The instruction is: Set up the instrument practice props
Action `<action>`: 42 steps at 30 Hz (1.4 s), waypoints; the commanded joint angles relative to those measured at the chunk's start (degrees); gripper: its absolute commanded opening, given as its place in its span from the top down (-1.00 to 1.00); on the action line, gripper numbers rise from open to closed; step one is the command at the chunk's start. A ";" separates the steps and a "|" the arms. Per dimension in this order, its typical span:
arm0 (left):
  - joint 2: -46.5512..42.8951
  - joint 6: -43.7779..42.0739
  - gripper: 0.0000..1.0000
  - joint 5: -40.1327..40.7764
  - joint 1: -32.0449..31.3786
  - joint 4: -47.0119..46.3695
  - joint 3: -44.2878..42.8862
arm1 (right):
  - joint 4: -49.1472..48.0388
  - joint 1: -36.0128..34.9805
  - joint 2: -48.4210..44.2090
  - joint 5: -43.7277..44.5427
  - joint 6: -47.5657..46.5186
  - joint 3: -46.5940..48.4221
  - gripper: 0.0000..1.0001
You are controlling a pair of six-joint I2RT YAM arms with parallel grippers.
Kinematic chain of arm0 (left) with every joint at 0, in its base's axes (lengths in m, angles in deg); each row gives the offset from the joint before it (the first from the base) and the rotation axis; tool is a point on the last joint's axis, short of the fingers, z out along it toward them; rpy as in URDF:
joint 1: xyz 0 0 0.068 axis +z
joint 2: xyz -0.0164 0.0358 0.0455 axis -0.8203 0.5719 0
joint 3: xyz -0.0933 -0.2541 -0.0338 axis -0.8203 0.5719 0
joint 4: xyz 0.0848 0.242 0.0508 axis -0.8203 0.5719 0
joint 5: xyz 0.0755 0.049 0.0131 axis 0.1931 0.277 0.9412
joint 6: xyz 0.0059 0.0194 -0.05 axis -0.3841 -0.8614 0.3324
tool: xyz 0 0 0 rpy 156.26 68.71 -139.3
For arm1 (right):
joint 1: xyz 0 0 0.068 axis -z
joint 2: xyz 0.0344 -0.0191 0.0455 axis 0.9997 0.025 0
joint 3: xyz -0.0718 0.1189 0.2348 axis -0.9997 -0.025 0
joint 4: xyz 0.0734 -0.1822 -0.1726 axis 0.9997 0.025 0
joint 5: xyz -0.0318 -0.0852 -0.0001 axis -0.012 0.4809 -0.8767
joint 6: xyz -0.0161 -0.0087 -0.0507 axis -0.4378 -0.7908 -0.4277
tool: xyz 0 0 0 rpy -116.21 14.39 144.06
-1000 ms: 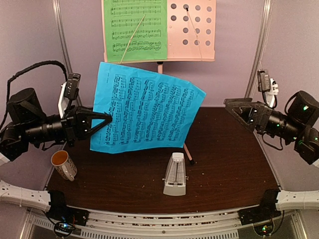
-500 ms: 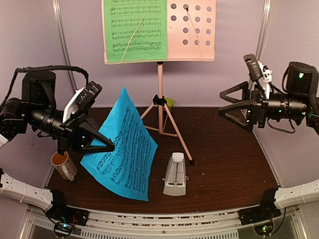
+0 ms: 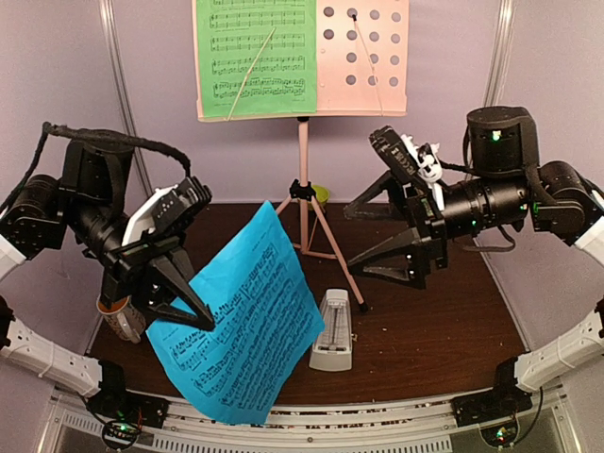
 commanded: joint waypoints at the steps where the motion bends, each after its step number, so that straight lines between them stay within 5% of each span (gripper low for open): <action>1: 1.75 -2.99 1.00 -1.84 -1.12 1.65 -3.85 | -3.40 -1.42 4.00 -5.73 -1.41 3.71 -0.96; 9: 2.58 -4.52 1.00 -1.56 -1.44 1.94 -5.12 | -1.98 -6.03 8.36 -9.58 -3.14 6.41 -0.69; 18: 0.96 -6.82 0.97 9.90 -1.41 3.56 -6.70 | -7.61 -6.78 6.92 -10.98 3.51 3.33 1.00; 22: -4.91 -5.78 0.57 23.57 -1.42 -1.48 -4.38 | -14.93 -5.48 1.38 -8.37 8.27 -2.69 1.00; 25: -9.81 -4.09 -0.02 30.93 -1.38 -7.83 -0.16 | -18.44 -4.05 -2.07 -5.86 10.79 -5.40 1.00; 29: -16.32 -2.10 -0.46 40.41 -1.38 -17.63 7.45 | -22.71 -2.20 -6.63 -2.12 13.88 -8.56 1.00; 34: -20.67 -1.20 -0.65 43.21 -1.40 -28.16 14.45 | -31.96 1.23 -13.37 0.62 19.99 -14.89 1.00; 42: -11.04 -1.09 -0.95 38.10 -1.42 -33.57 14.21 | -39.29 4.90 -19.01 0.50 26.66 -19.34 1.00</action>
